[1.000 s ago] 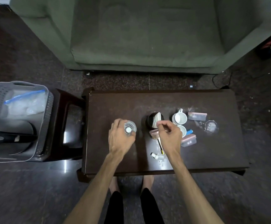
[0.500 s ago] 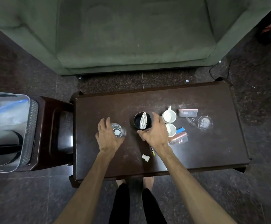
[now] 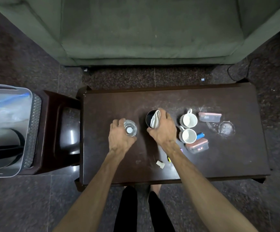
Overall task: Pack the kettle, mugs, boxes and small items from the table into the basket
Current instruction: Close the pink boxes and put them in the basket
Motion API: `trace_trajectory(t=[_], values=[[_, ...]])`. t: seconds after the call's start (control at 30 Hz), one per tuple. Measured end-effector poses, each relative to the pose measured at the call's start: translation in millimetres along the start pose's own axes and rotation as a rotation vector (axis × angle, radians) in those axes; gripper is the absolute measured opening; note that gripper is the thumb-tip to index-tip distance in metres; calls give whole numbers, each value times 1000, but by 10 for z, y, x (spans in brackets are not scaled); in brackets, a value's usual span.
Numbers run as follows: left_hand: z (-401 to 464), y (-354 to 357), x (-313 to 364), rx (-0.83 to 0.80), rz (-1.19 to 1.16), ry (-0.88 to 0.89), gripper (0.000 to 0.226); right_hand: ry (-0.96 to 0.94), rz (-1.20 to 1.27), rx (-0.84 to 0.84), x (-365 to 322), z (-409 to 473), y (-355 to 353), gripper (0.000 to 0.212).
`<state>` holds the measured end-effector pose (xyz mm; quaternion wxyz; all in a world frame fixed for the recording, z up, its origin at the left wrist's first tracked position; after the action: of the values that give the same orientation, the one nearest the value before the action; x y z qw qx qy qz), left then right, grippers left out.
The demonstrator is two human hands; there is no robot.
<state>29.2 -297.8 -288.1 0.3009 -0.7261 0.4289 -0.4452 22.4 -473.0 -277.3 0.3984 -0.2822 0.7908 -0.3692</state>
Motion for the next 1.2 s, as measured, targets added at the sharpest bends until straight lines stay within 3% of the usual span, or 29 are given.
trace_trajectory(t=[0.67,0.9,0.97,1.03,1.13,1.2], values=[[705,-14,209,26,-20,111,90,76,66,61,-225,352,109,95],[559,17,215,70,-10,92,109,113,133,-24,-70,249,107,119],[438,21,245,116,-43,66,111,143,164,8,10,143,49,111],[265,41,279,207,-112,56,99,184,202,78,133,-1,-22,88],[-47,103,370,357,-224,56,65,276,226,145,377,-187,-126,46],[-227,223,461,338,-285,57,41,341,239,153,553,-265,-168,26]])
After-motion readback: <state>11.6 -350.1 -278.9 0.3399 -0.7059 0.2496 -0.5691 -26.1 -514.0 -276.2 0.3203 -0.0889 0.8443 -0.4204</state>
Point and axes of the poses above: each hand's wrist, its own z-axis towards the middle knuckle, its own y-axis out of the palm, x = y × z, the point moved 1 cm from there along z, towards the middle knuckle, and after that the axes turned 2 degrees about x, right-handed, at the moved point
